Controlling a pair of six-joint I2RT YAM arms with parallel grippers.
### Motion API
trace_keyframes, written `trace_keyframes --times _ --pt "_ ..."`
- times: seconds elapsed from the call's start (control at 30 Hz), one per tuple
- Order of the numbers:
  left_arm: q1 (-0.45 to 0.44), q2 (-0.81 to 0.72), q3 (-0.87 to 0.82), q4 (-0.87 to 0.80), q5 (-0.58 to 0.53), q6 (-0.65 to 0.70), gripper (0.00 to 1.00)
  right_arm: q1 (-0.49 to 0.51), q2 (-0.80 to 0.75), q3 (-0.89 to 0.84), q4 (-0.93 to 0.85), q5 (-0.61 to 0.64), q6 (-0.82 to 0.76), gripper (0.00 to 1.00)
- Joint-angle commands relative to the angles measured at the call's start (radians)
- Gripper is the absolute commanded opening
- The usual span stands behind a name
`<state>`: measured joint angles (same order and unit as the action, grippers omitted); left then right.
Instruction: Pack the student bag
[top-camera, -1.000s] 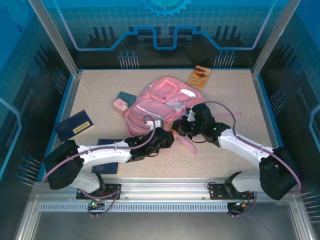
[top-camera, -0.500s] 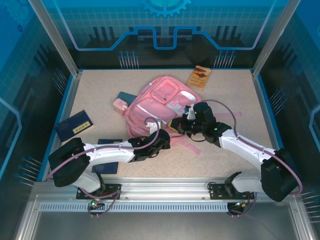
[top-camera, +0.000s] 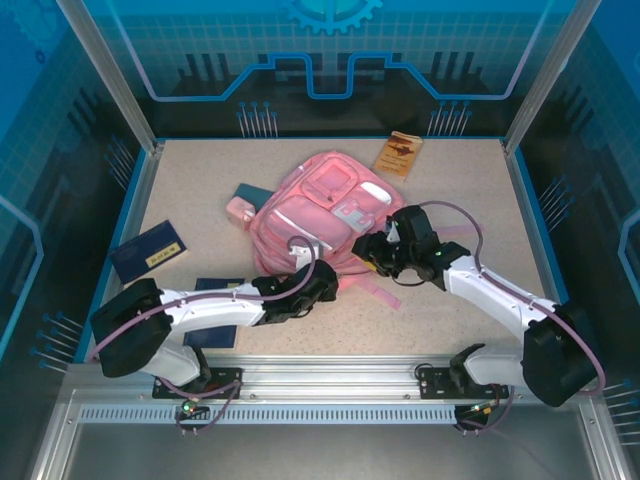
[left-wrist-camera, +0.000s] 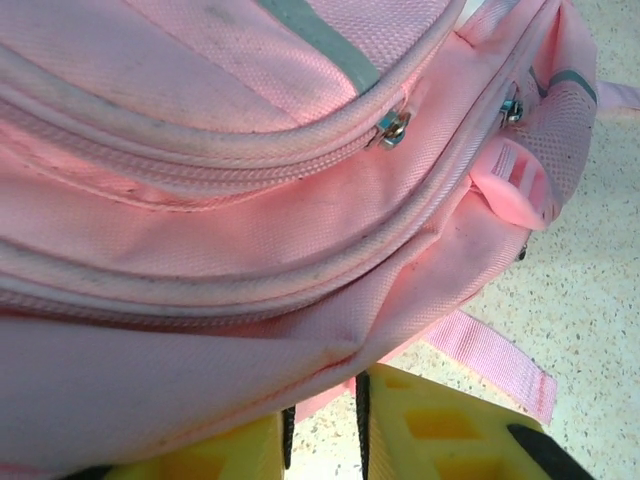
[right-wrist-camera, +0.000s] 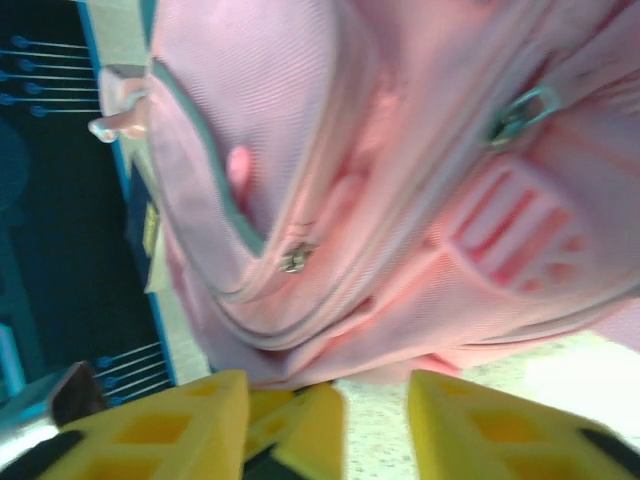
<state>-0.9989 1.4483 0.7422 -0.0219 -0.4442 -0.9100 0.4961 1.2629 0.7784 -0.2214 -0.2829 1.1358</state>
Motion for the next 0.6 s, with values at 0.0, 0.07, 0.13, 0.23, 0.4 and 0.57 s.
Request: trace_keyframes --times 0.0,0.07,0.13,0.23,0.4,0.57 --pt "0.002 -0.031 -0.020 -0.043 0.002 0.009 0.26 -0.020 0.002 -0.007 -0.103 0.037 -0.033 0.53" --pt "0.002 -0.029 -0.023 -0.039 0.001 0.011 0.27 -0.016 0.010 -0.008 -0.109 0.045 -0.023 0.54" --pt "0.002 -0.025 -0.016 -0.042 -0.001 0.021 0.27 -0.011 0.031 -0.006 -0.104 0.034 -0.003 0.54" --pt "0.003 -0.023 -0.003 -0.051 -0.017 0.031 0.27 0.008 0.063 -0.026 -0.053 0.001 0.058 0.55" --pt "0.015 -0.034 0.014 -0.057 -0.044 0.067 0.26 0.037 0.136 -0.040 0.048 -0.051 0.126 0.55" --pt "0.026 -0.048 0.037 -0.069 -0.062 0.111 0.25 0.044 0.191 -0.003 0.084 -0.068 0.122 0.46"
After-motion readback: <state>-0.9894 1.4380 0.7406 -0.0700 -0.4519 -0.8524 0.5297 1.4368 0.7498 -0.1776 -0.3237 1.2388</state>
